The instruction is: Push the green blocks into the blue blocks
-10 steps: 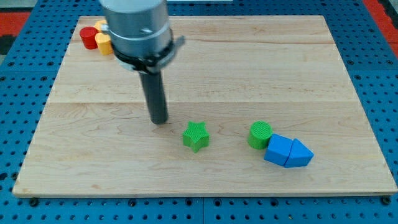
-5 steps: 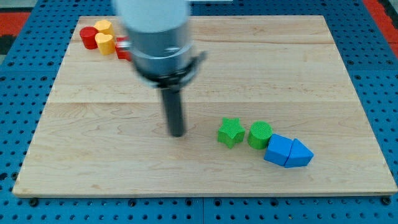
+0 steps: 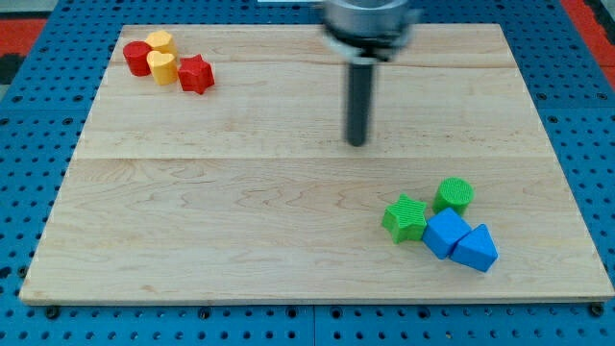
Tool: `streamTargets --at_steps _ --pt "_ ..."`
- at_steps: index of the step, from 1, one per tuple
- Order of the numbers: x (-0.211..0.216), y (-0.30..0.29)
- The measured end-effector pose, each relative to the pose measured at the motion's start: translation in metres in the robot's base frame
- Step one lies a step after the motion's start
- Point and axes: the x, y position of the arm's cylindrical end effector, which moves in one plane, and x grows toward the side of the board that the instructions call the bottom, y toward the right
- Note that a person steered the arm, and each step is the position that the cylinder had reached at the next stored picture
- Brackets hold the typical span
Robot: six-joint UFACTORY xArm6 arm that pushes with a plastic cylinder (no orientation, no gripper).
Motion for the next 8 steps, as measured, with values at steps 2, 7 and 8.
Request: streamTargets --at_steps 2,7,8 --pt "0.061 0.039" --pt "0.004 0.023" --pt "-0.013 0.023"
